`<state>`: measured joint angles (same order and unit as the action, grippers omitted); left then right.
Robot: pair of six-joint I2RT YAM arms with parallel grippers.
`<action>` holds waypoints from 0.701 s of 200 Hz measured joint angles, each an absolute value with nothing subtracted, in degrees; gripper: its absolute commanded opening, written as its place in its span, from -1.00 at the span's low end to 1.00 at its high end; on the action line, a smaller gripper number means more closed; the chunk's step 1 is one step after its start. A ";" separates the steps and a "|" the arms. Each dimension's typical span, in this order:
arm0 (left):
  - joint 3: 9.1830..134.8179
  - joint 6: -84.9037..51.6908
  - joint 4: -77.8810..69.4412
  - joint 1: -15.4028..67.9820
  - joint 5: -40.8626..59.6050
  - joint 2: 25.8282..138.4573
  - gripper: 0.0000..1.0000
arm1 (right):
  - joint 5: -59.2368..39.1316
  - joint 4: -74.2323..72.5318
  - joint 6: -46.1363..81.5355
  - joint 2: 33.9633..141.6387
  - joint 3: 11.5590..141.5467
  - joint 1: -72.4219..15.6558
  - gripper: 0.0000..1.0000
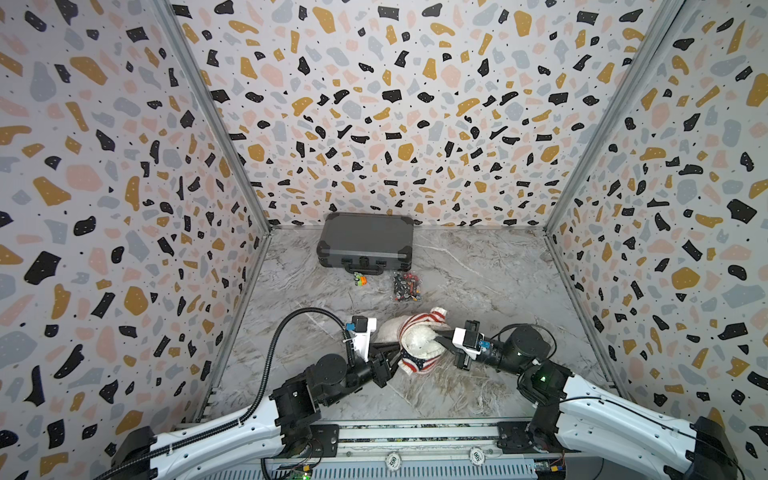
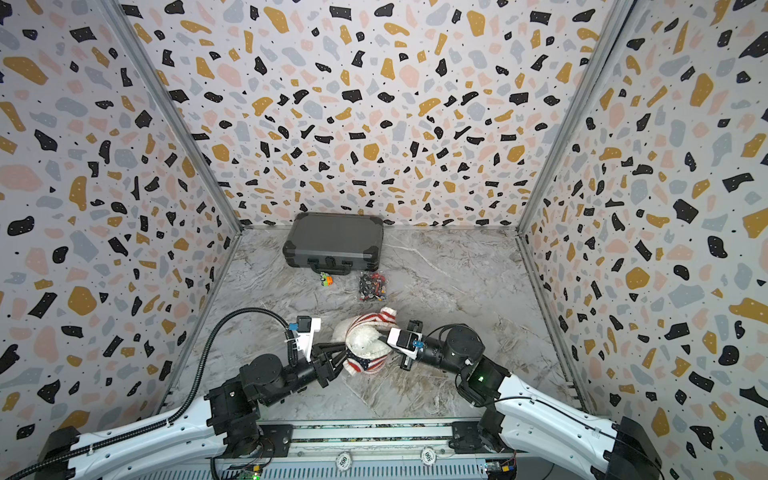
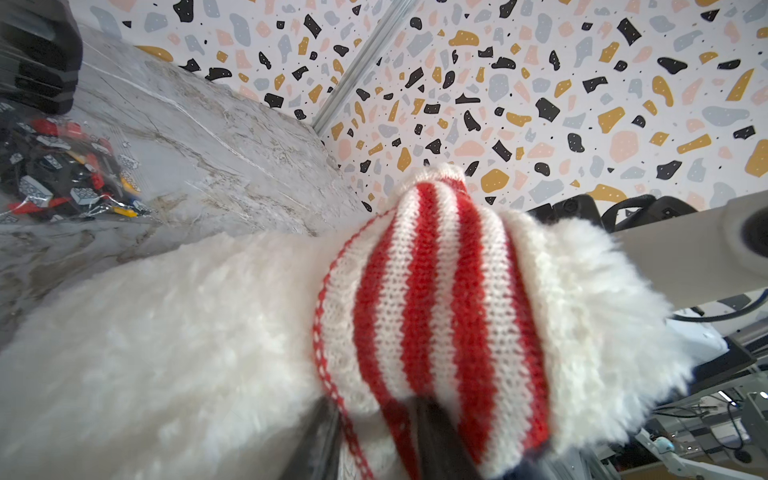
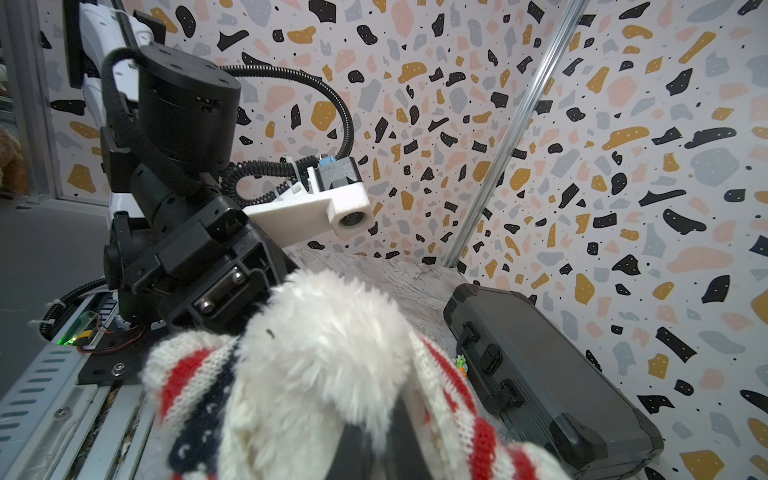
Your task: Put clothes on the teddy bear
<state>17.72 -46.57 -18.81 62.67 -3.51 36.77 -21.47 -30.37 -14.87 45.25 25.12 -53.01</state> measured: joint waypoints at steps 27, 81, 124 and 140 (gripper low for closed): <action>17.72 -45.89 -19.97 62.67 -3.44 37.15 -1.00 | -21.43 -30.59 -14.63 45.12 24.95 -52.97 -1.00; 18.76 -46.39 -11.46 61.58 -9.58 30.70 -1.00 | -17.26 -31.51 -14.33 41.23 22.50 -52.99 -1.00; 19.16 -47.83 -4.95 57.52 -11.99 24.82 -1.00 | -15.46 -31.73 -14.17 39.16 21.12 -53.06 -1.00; 19.62 -48.34 -3.29 56.66 -12.27 25.34 -1.00 | -15.97 -31.75 -14.17 37.95 20.38 -53.06 -1.00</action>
